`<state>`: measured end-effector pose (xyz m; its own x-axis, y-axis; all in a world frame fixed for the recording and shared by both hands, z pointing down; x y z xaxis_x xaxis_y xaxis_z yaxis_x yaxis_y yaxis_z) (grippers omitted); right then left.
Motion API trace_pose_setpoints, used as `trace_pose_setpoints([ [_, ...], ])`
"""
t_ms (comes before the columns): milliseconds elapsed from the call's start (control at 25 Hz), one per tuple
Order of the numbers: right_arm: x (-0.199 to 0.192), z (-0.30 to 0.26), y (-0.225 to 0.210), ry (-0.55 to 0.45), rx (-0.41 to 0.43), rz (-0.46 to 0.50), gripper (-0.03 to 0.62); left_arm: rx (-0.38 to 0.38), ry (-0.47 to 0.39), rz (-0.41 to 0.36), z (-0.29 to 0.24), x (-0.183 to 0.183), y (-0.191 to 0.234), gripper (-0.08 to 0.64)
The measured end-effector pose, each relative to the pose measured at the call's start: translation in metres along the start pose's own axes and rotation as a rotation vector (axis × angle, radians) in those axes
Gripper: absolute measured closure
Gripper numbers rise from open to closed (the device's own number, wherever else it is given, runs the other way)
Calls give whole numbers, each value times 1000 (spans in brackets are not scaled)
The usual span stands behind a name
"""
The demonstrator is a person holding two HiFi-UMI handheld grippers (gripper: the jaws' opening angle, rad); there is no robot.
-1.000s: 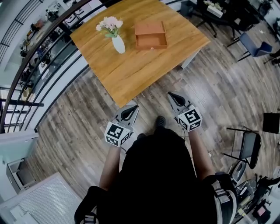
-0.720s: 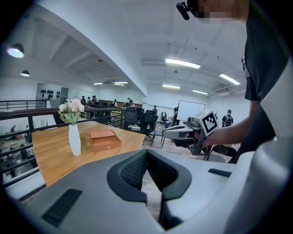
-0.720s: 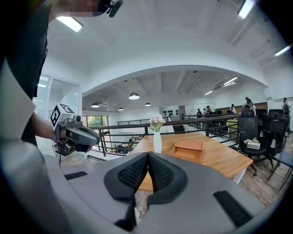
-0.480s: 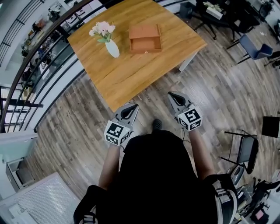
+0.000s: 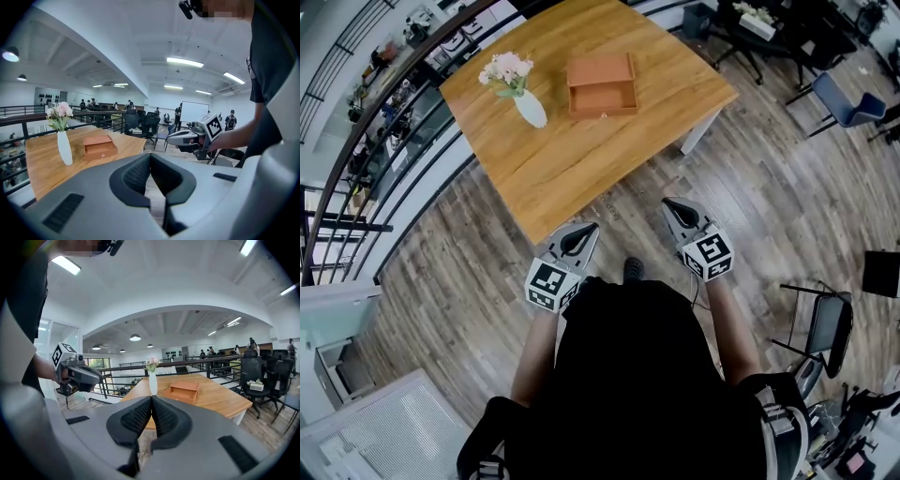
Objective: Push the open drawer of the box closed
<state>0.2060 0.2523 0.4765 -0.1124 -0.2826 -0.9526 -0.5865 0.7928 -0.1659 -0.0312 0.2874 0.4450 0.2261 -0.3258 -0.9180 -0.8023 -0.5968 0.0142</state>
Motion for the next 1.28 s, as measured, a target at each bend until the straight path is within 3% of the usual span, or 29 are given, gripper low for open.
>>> trace_pose_setpoints([
  [640, -4, -5, -21, 7, 1, -34, 575, -8, 20, 31, -24, 3, 10, 537],
  [1280, 32, -79, -69, 60, -26, -15, 575, -44, 6, 83, -82, 20, 95, 537],
])
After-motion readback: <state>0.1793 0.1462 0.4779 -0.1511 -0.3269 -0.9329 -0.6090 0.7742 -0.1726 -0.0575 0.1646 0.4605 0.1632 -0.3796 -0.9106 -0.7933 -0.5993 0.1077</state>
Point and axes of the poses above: the fingertips, and each gripper's own axes: z backward along the fingers, y to its left, x out of its top, the point moved 7 cm from there along z, backward along the fingers, and after that the axes turned 13 degrees about x, right-handed, at the moved point
